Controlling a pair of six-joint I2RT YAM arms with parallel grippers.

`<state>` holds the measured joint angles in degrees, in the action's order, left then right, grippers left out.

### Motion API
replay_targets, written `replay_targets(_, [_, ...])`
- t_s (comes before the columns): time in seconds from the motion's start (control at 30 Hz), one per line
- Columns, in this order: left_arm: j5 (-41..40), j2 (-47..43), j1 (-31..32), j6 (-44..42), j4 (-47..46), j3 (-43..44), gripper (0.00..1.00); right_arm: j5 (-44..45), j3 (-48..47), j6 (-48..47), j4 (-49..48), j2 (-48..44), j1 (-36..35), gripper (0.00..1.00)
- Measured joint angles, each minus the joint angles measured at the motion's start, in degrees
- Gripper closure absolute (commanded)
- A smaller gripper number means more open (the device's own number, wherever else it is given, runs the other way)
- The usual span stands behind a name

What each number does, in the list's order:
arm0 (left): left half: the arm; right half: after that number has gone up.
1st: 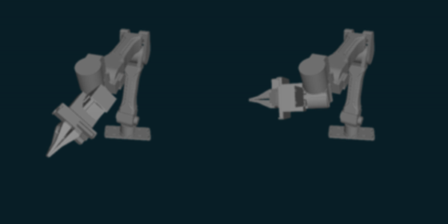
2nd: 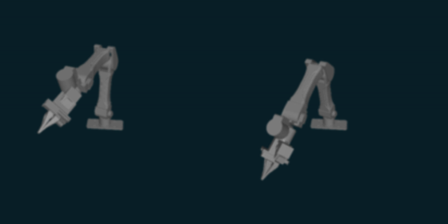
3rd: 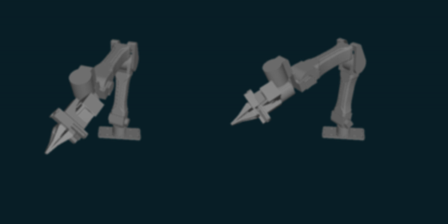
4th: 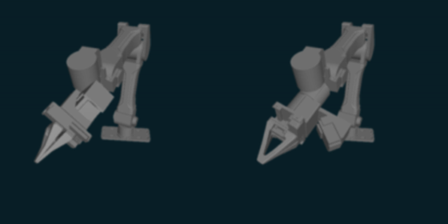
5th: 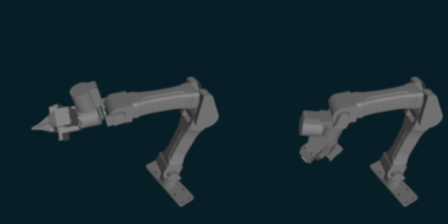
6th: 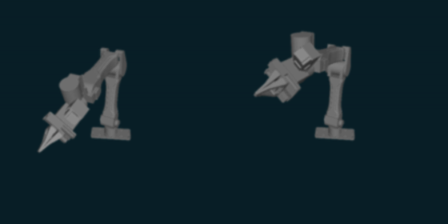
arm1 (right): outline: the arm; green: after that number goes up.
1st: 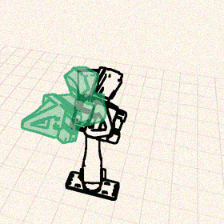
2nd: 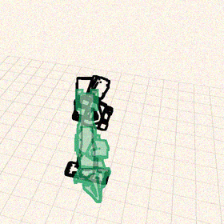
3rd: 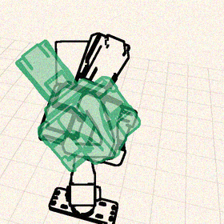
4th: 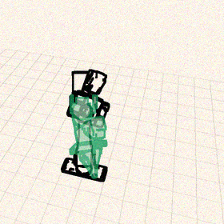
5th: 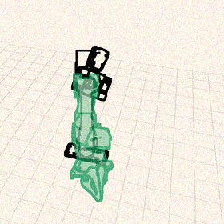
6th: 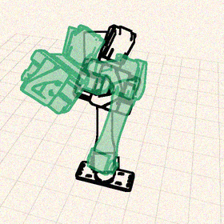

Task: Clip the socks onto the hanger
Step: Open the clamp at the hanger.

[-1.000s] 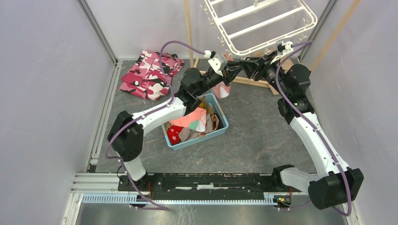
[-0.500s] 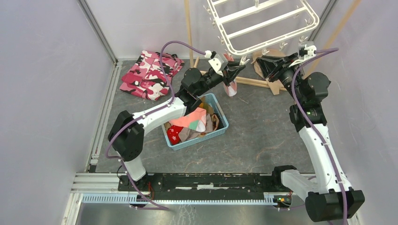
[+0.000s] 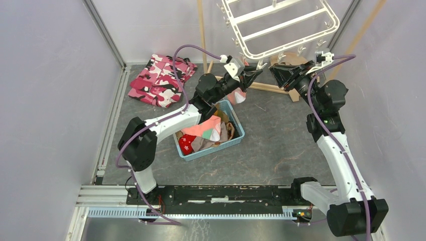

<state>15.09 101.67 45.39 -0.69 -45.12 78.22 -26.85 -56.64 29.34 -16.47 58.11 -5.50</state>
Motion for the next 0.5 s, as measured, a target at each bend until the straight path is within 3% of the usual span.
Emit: replay_targets(0.5, [-0.04, 0.35, 0.00, 2.86, -1.68, 0.00, 0.98, -3.30, 1.29, 2.38, -5.84, 3.39, -0.02, 0.63])
